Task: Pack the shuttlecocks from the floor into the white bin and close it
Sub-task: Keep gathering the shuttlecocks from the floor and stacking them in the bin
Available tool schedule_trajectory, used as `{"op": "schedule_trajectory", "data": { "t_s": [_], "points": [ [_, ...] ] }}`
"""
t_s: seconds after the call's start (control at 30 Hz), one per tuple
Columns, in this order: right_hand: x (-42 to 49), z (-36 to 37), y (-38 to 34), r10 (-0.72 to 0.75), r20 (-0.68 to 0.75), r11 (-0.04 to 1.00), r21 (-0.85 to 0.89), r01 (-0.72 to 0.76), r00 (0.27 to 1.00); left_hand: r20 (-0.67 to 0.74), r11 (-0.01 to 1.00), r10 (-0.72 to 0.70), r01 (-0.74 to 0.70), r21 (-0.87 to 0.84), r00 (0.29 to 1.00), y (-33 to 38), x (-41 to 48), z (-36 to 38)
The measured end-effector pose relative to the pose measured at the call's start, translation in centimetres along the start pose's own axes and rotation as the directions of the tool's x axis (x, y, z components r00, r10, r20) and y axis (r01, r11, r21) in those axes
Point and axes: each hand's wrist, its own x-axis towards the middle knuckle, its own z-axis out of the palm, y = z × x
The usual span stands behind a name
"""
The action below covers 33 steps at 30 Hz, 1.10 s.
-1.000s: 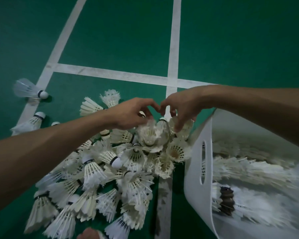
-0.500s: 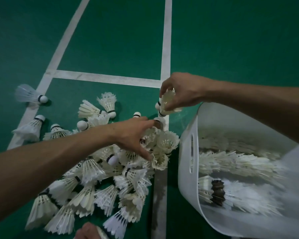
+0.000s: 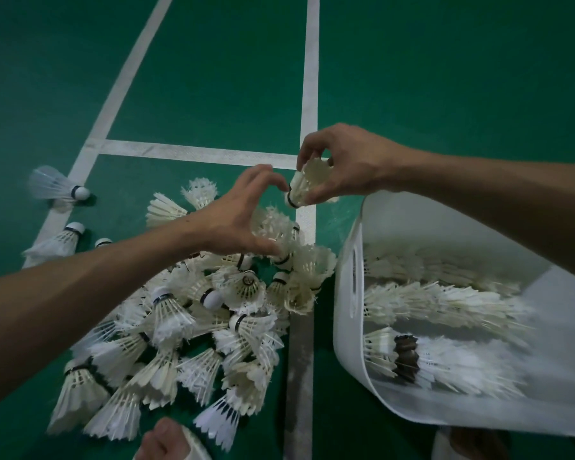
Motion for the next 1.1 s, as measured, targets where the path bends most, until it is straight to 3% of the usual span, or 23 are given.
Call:
{"op": "schedule_trajectory", "data": {
  "t_s": [0.37, 0.63, 0.93, 1.1],
  "points": [
    [-3.0, -0.8, 0.6, -0.049, 0.013, 0.951, 0.307, 0.043, 0.999, 0.146, 0.990, 0.023, -0.003, -0.140, 0.989, 2.2, -0.9, -1.3],
    [-5.9, -1.3, 0.5, -0.126, -0.028, 0.854, 0.506, 0.123, 0.992, 0.164, 0.957, 0.014, 0.034, -0.288, 0.986, 4.8, -1.3, -2.1],
    [-9.3, -4.4, 2.0, -0.041, -0.210, 0.734, 0.657, 0.172, 0.977, -0.044, 0.950, 0.000, -0.014, -0.313, 0.999, 7.4, -0.9, -5.3],
    [-13.7, -7.5, 5.3, 0.069, -0.344, 0.647, 0.730, 0.220, 0.937, -0.134, 0.965, 0.091, -0.120, -0.232, 0.987, 11.7, -0.5, -6.4]
  ]
}}
